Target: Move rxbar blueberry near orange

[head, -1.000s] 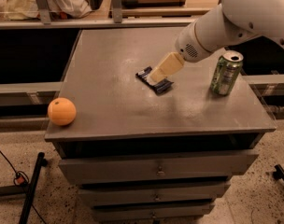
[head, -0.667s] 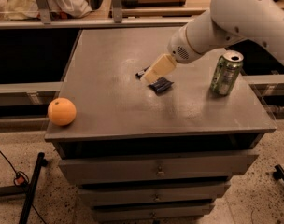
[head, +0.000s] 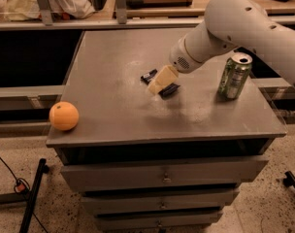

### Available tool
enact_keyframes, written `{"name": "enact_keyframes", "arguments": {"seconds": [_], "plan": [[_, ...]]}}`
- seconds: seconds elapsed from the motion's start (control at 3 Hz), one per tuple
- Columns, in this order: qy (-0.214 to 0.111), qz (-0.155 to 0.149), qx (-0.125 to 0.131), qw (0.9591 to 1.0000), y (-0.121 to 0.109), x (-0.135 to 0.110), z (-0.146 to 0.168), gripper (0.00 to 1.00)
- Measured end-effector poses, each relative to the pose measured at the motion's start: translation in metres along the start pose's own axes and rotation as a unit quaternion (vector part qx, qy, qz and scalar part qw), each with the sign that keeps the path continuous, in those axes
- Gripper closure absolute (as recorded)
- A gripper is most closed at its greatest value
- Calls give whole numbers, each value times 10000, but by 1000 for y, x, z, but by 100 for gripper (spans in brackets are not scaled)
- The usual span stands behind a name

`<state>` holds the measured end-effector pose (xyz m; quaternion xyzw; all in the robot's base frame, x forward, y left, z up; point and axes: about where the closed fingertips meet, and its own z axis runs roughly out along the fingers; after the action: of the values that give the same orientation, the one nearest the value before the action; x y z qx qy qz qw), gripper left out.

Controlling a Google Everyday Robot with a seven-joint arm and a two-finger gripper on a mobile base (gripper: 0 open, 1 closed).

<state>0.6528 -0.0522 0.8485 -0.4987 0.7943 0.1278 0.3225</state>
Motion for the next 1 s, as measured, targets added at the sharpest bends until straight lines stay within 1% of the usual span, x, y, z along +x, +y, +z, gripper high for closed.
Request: {"name": "enact_keyframes", "arguments": {"seconds": [0.33, 0.67, 1.0], "plan": [[162, -64, -150, 9997, 3, 15, 11, 0], [238, -42, -220, 9995, 5, 29, 19, 17], [200, -35, -237, 9995, 6, 33, 23, 40]]}}
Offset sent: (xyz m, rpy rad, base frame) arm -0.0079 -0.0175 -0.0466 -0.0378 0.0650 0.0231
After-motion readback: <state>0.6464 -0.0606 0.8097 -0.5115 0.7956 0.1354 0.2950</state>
